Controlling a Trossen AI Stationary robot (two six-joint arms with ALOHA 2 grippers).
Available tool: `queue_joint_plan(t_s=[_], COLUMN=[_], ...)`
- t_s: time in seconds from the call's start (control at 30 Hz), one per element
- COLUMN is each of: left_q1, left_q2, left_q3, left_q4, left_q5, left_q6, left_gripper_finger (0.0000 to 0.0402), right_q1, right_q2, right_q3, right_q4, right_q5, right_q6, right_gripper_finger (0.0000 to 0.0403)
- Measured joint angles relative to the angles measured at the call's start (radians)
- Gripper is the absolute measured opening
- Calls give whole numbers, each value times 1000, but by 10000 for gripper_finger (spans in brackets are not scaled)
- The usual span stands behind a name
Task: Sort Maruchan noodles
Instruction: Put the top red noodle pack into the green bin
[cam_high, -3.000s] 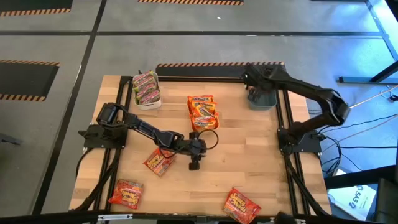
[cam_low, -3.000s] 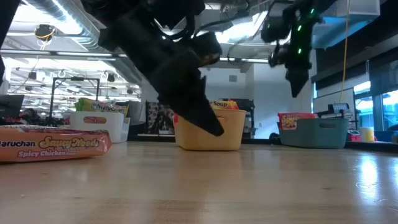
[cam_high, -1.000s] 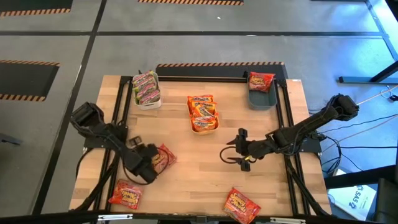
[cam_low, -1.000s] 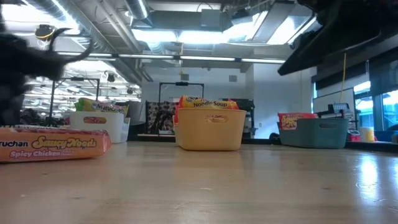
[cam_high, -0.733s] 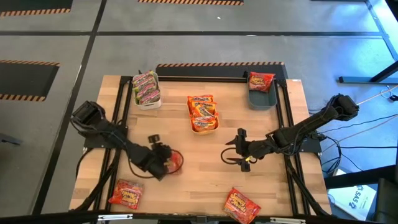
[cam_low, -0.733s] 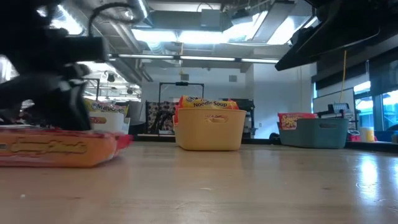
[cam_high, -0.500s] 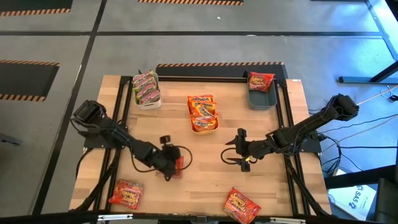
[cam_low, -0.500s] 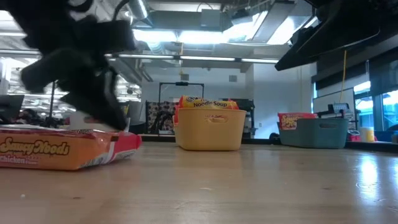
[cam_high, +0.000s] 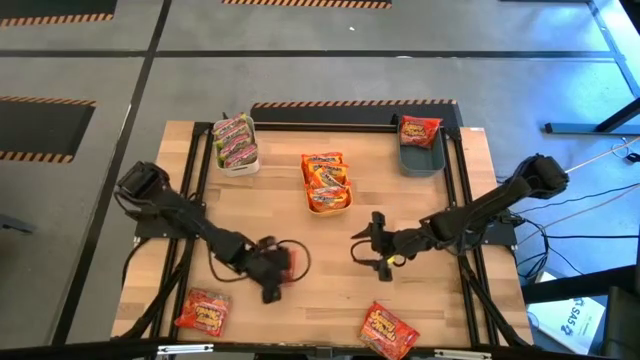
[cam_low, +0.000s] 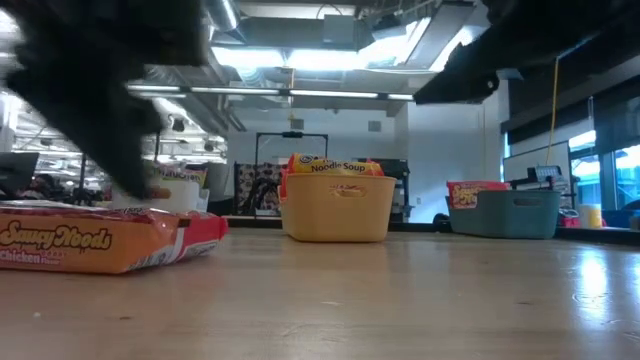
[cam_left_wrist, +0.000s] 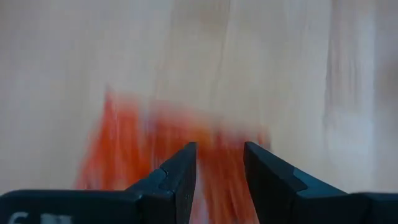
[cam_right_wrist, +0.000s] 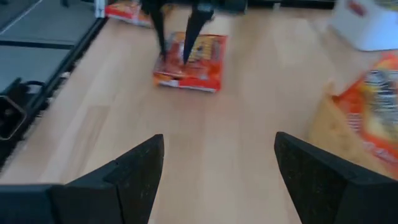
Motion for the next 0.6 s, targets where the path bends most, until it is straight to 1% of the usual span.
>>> queue_joint_plan(t_s=[0.07, 0.17, 0.23, 0.3, 0.37, 0.43, 0.47, 0.6], left_q1=[-47, -141, -199, -248, -278, -297, -301, -287], left_q2=[-26, -62, -83, -99, -96, -87, -81, -69], left_q3=[42, 98, 132, 137, 122, 84, 59, -33], left_q4=[-183, -364, -436, -502, -550, -561, -558, -539], left_q5=[37, 10, -40, -82, -56, -13, -5, -26], left_q6=[-169, -356, -459, -570, -649, -665, -648, -582], left_gripper_finger=[128, 127, 127, 127, 127, 127, 127, 128], right_q1=[0, 0, 0, 0, 0, 0, 0, 0], right_q2=[33, 81, 103, 114, 114, 113, 113, 113], right_q3=[-1, 0, 0, 0, 0, 0, 0, 0], right_q4=[30, 76, 91, 104, 105, 103, 100, 104], right_q5=[-27, -39, -23, -12, -15, -21, -23, -47], right_q6=[3, 4, 4, 4, 5, 5, 6, 6], right_gripper_finger=[289, 289, 289, 289, 289, 289, 289, 289])
